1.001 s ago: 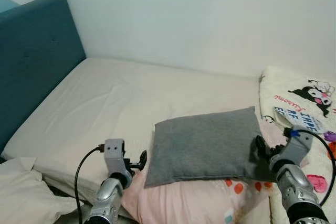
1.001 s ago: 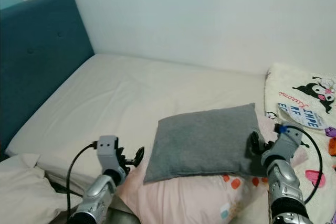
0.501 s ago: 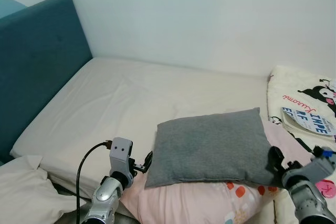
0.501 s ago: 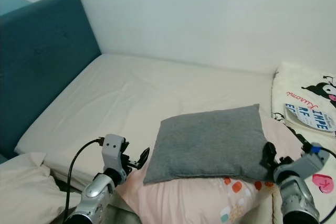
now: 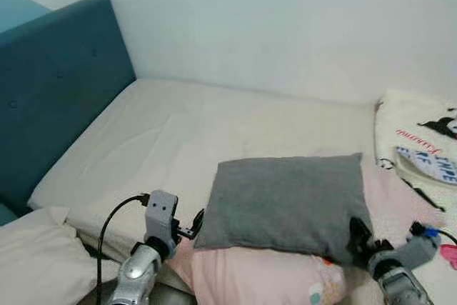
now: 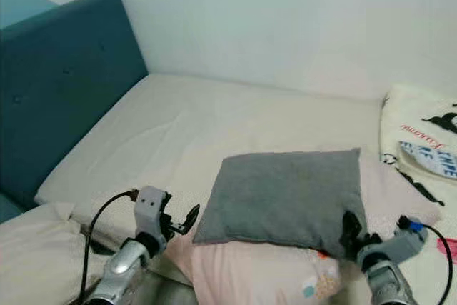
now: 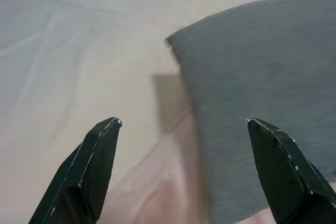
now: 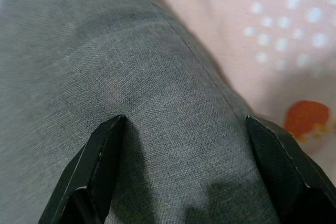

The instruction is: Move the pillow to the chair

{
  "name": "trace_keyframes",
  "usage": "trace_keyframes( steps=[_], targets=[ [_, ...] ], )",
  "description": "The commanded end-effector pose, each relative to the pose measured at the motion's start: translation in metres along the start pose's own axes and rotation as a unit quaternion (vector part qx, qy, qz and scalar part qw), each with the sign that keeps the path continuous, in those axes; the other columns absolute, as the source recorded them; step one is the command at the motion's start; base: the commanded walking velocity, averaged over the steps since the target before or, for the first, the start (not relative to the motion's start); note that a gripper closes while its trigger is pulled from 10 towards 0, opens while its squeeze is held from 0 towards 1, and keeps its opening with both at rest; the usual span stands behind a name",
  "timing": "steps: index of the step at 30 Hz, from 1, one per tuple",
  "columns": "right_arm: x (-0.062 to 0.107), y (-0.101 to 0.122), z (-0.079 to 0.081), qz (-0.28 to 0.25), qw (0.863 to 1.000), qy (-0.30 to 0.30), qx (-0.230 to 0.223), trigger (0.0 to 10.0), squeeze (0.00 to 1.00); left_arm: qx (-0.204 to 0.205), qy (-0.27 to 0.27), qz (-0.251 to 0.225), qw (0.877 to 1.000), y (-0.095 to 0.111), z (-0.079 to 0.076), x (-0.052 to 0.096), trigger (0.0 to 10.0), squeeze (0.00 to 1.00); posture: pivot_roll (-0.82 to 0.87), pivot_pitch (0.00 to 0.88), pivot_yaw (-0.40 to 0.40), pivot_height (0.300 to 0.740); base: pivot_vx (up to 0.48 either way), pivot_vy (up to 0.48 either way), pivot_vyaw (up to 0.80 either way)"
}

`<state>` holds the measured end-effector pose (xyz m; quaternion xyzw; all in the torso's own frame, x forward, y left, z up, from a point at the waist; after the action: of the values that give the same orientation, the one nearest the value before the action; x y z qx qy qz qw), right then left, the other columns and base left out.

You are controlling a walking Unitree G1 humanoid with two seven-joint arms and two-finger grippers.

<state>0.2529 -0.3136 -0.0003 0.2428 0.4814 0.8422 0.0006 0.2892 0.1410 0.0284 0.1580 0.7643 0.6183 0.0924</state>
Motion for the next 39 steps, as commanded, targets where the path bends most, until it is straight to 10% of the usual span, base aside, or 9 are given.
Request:
trace_keyframes(
  steps=[1,14,15,25,39],
  targets=[
    [0.005,-0.019,-0.003,0.027,0.999,-0.013,-0.011,10.0,0.00,-0.010,0.001,0.009,1.000,-0.003,0.007,0.010,10.0,0.00,0.07,0.174,0.116,0.700,0.000,0.000,0.00],
    [-0.001,-0.014,0.015,-0.006,0.998,0.036,-0.055,10.0,0.00,-0.048,-0.010,0.009,0.999,0.008,0.021,0.028,10.0,0.00,0.15,0.212,0.185,0.700,0.000,0.000,0.00],
    [-0.003,-0.014,0.019,-0.008,0.997,0.040,-0.068,0.0,0.00,-0.052,-0.012,0.008,0.999,0.010,0.021,0.028,10.0,0.00,0.15,0.209,0.189,0.700,0.000,0.000,0.00],
    [-0.009,-0.014,0.033,-0.005,0.993,0.059,-0.100,0.0,0.00,-0.059,-0.014,0.011,0.998,0.014,0.021,0.029,10.0,0.00,0.16,0.194,0.182,0.700,0.000,0.000,0.00],
    [-0.022,0.010,0.071,-0.039,0.990,0.135,-0.018,0.0,0.00,-0.048,0.019,-0.002,0.999,0.021,0.020,0.012,10.0,0.00,0.12,0.145,0.141,0.700,0.000,0.000,0.00]
  ],
)
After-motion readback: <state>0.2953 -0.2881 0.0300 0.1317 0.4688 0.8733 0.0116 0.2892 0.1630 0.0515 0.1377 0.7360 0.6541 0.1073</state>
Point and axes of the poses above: a point about 5 cm out from each wrist's last joint towards the gripper, its own x axis pointing back from the gripper into the wrist, its own y axis along the axis of the wrist's last joint, z = x × y, the point moved 1 cm from there along -x, pointing out of the wrist towards the gripper, and after that the axes turned 13 degrees about x, right-handed, at the moved point
